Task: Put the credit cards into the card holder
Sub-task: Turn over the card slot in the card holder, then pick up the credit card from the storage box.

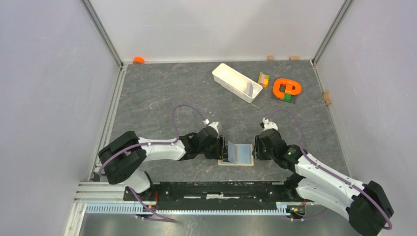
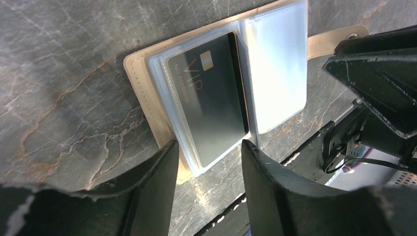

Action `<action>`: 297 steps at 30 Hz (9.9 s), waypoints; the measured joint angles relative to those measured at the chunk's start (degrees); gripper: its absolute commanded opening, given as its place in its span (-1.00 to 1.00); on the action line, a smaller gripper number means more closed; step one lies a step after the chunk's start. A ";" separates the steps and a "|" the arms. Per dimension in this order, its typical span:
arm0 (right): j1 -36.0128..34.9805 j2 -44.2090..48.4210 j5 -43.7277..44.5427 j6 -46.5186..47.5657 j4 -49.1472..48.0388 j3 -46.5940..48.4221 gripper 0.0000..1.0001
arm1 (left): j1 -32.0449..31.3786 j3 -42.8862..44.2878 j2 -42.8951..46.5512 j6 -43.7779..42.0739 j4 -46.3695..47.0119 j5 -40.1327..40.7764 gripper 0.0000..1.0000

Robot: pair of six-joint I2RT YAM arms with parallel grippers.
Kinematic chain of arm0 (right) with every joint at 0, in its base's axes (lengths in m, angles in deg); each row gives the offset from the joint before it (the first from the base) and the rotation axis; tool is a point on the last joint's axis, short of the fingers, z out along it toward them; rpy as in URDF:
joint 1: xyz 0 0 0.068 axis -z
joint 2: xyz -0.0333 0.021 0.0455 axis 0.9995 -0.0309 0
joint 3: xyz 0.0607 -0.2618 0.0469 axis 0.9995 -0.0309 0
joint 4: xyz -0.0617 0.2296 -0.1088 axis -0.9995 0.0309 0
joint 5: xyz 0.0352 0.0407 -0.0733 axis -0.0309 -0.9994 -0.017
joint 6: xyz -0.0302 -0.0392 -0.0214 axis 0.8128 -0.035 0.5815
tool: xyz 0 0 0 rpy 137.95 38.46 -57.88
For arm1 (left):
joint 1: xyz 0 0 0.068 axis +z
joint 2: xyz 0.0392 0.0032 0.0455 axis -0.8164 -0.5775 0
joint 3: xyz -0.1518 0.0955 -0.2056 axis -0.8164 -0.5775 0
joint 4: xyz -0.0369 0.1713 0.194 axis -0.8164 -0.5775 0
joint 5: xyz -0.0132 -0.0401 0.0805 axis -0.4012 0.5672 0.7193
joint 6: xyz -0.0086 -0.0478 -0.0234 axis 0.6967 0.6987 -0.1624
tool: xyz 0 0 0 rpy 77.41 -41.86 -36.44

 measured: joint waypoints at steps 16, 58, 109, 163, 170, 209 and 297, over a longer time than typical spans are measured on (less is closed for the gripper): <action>8.20 -8.09 7.67 13.03 9.11 21.09 0.38 | 6.67 0.04 18.58 -3.37 -16.63 5.33 0.52; 20.83 -70.90 3.65 13.62 -5.68 69.44 0.34 | 31.15 17.59 21.73 -34.69 -37.44 2.82 0.86; 24.94 -73.11 -0.83 5.44 -11.26 69.57 -0.09 | 31.15 17.11 21.42 -34.69 -37.44 2.60 0.85; 25.00 -73.44 -1.81 3.80 -13.35 69.22 0.00 | 31.15 17.05 20.41 -34.69 -37.44 1.25 0.86; 25.00 -73.09 -2.56 3.13 -14.16 68.96 -0.12 | 31.15 17.05 20.41 -34.69 -37.44 1.18 0.86; 24.20 -74.38 12.15 13.55 1.68 73.75 -0.12 | 31.15 17.05 19.80 -34.69 -37.42 0.15 0.86; 24.90 -72.72 18.34 18.34 11.82 77.07 -0.41 | 31.17 17.05 19.67 -34.69 -37.42 -0.68 0.85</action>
